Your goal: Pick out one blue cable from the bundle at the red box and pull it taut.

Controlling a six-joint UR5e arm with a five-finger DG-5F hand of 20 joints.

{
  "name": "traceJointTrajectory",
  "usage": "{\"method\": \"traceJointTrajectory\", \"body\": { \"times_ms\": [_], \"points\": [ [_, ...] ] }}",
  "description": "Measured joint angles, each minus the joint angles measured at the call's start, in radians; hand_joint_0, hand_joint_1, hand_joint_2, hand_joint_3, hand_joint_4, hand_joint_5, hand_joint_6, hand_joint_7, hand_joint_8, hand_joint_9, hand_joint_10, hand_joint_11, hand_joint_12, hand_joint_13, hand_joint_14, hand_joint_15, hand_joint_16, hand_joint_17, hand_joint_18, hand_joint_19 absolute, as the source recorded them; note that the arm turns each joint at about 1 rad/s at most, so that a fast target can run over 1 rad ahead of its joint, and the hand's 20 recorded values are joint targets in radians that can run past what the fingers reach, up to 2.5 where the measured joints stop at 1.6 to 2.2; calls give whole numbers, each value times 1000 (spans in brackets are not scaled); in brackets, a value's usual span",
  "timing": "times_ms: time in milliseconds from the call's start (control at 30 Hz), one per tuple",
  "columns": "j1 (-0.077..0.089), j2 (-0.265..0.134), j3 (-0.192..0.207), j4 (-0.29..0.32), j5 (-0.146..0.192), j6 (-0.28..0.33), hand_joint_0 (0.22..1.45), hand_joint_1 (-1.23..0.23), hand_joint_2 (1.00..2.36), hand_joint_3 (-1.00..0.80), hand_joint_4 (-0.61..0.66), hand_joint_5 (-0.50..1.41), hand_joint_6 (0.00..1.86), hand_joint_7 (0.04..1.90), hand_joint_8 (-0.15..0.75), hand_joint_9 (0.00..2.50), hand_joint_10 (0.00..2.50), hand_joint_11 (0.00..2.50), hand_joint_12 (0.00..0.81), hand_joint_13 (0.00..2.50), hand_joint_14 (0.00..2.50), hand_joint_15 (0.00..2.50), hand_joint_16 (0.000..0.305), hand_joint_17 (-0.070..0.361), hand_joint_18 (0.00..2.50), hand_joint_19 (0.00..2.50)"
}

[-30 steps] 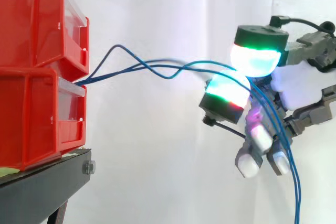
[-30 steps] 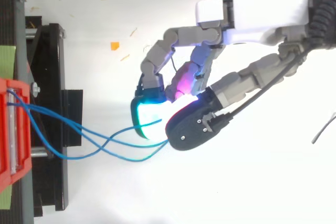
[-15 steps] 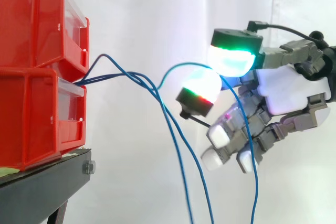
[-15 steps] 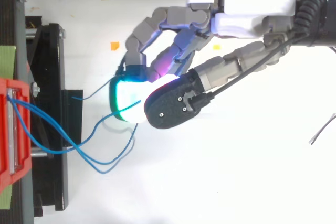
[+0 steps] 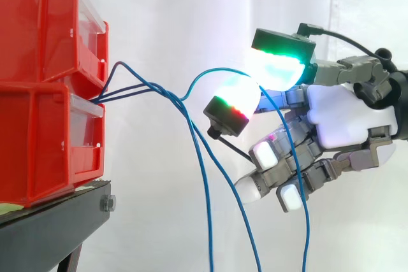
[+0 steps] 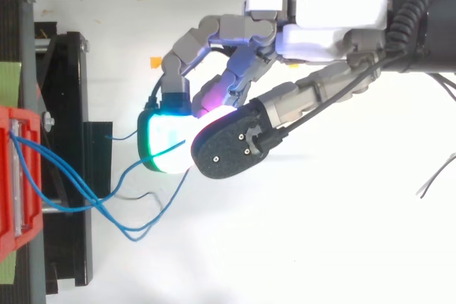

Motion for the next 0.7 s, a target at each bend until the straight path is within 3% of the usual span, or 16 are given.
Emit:
{"method": "traceJointTrajectory", "body": {
  "times_ms": [267, 700],
  "points": [
    [0, 0, -32, 60, -2, 19, 629, -770, 1005, -172, -160, -31, 888, 859, 315, 1023, 17, 426, 350, 781, 11, 277, 55, 124, 838, 424],
    [0, 0, -36, 71, 2, 10, 630, -757, 1004, -171, -159, -31, 889, 851, 315, 1038, 17, 438, 350, 785, 10, 284, 55, 124, 843, 432]
  ]
}}
